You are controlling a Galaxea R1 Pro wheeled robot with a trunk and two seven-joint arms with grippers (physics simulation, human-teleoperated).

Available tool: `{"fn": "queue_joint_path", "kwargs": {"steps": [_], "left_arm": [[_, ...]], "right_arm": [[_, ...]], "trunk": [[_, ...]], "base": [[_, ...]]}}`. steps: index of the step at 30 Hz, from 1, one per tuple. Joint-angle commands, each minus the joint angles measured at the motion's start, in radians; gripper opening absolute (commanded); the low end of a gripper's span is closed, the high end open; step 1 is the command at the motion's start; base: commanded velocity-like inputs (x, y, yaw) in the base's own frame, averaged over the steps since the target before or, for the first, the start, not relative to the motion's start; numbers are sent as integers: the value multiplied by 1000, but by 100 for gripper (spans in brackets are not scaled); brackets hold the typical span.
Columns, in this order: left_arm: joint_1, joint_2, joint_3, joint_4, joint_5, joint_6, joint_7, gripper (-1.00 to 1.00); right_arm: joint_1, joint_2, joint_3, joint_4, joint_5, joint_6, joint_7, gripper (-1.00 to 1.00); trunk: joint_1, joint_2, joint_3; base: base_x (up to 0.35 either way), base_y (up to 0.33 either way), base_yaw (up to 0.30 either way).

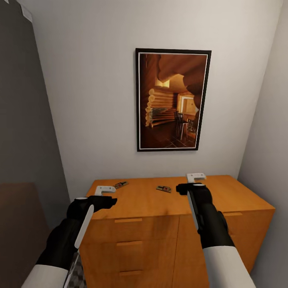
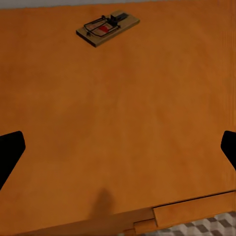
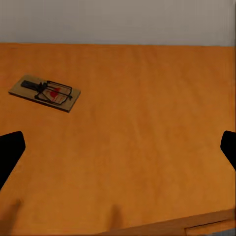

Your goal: Take the four mousetraps from the cabinet in the bathroom and place them on the bathroom floor. Make sure all four end up on the same floor surface, and ensure that at least two of them are either under or directly next to the same bathroom sink.

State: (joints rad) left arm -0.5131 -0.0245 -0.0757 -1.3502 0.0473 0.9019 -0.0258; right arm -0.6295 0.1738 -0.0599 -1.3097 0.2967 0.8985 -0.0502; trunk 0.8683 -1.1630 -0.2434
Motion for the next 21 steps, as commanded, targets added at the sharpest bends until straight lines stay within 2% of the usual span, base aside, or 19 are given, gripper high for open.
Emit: {"fn": "queue_joint_path", "kwargs": {"steps": [1,5,6,9,18,21], "left_arm": [[-1,0,1,-1,4,6,0,100],[-1,-1,0,0,5,10,0,100],[-2,-2,0,1,6,11,0,100],[-2,-2,-1,2,6,11,0,100],[-2,-3,-1,3,5,9,1,100],[-2,-2,-1,4,4,6,2,100]], "right_arm": [[-14,1,2,13,-6,4,-13,100],[-78,1,7,106,-9,7,-32,100],[-110,1,9,161,-11,8,-35,100],[-141,1,10,228,-12,10,-38,100],[-168,1,7,292,-13,14,-36,100],[-171,1,7,300,-13,36,-35,100]], "trunk": [[0,-1,-1],[0,-1,-1],[0,-1,-1],[0,-1,-1],[0,-1,-1],[0,-1,-1]], "base": [[0,0,0],[0,0,0],[0,0,0],[0,0,0],[2,0,0],[92,0,0]]}}
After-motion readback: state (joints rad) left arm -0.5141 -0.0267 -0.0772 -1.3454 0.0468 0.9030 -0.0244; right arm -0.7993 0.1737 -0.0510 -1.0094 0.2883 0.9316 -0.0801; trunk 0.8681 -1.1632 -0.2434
